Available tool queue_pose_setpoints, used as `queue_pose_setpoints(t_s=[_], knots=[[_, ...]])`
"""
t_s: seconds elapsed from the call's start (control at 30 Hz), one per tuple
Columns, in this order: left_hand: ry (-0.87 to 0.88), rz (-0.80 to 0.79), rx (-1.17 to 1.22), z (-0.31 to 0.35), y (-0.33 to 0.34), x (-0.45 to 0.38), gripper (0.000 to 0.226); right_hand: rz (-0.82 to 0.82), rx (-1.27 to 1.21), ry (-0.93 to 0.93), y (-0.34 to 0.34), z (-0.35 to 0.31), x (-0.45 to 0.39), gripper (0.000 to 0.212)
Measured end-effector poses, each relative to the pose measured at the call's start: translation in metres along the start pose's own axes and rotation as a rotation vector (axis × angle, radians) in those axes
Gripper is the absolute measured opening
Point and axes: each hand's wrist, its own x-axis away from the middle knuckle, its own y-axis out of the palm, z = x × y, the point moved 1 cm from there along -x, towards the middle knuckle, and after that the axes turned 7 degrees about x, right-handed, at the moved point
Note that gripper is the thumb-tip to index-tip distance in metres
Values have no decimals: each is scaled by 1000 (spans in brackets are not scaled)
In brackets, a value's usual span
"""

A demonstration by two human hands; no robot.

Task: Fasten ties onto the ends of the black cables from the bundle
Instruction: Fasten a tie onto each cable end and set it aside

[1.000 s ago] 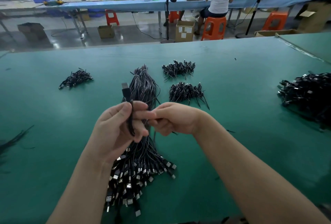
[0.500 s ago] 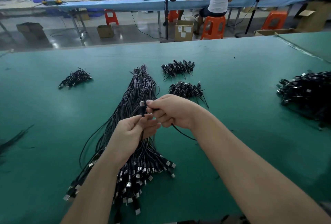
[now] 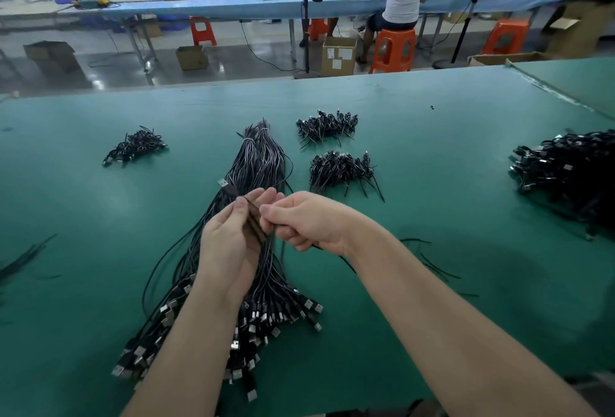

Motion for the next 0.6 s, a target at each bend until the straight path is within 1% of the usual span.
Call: queue_pose_setpoints(t_s=[0.1,0.23,0.37,0.47,0.6], knots=[[-11,49,98,4,16,-3,35,-7,20,-15,7,7,2,38],[50,94,182,8,31,-5,35,-53,-6,-30,9,12,3,40],[96,59,156,14,32,-5,30,-89,-59,-49,6,17,4,40],[109,9,126,18,29,-4,26,-96,-61,-41,4,23,5,41],[107,-20,55,21,29,-1,25,-112,-58,-21,4,28,3,41]])
